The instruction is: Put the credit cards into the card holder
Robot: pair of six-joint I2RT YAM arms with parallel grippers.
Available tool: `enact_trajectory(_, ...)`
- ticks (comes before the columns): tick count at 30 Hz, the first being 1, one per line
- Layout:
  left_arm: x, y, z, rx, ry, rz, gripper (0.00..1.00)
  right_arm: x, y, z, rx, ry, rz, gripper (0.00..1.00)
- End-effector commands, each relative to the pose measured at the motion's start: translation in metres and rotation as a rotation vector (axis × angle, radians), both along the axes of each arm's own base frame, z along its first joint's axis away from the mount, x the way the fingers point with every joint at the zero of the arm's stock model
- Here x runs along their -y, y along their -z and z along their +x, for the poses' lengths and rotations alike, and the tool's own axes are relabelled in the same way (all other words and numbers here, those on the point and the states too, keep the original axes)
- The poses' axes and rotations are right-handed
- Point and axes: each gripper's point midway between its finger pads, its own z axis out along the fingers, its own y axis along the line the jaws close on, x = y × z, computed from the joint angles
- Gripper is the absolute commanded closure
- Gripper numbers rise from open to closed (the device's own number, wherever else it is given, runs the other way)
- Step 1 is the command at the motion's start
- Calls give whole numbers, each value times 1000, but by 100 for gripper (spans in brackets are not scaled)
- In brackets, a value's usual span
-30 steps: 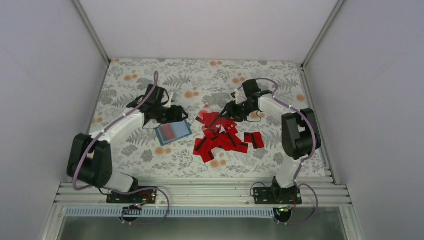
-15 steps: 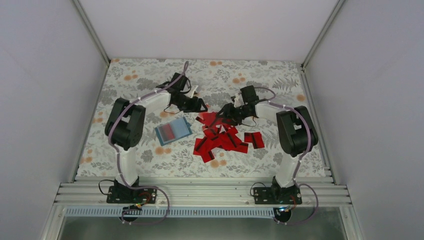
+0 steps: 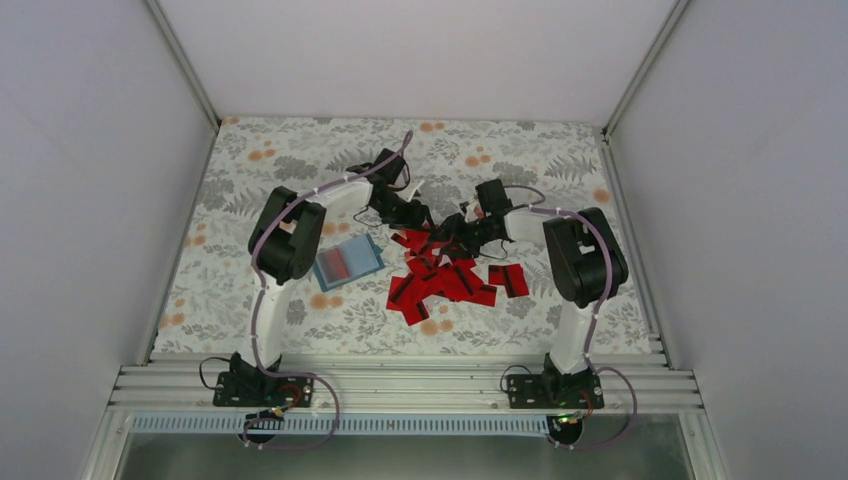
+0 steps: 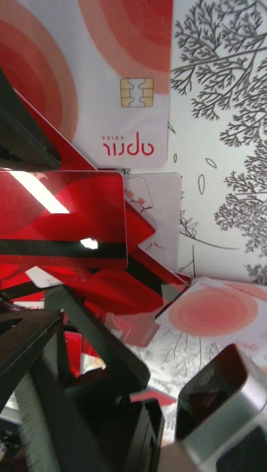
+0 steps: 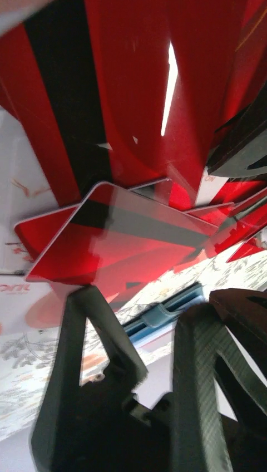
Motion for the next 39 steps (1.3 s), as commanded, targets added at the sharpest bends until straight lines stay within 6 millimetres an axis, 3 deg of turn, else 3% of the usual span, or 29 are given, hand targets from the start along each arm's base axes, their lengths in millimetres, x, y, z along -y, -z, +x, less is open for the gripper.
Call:
enact_trajectory(1, 5, 21, -18, -57, 46, 40, 38, -1, 19, -7, -36, 2, 2, 48)
enact_trajectory(10, 8, 33, -53, -161, 37, 38, 39, 0, 29, -8, -32, 8, -1, 49)
enact_trajectory(22, 21, 8, -82, -303, 31, -145, 40, 1, 36, -5, -10, 23, -4, 50)
enact_trajectory(29, 24, 4, -98, -393, 42, -209, 40, -1, 37, -5, 5, 24, 14, 51)
enact_trajectory(39, 28, 19, -122, -476, 70, -208, 40, -5, 27, -1, 74, 25, 73, 53)
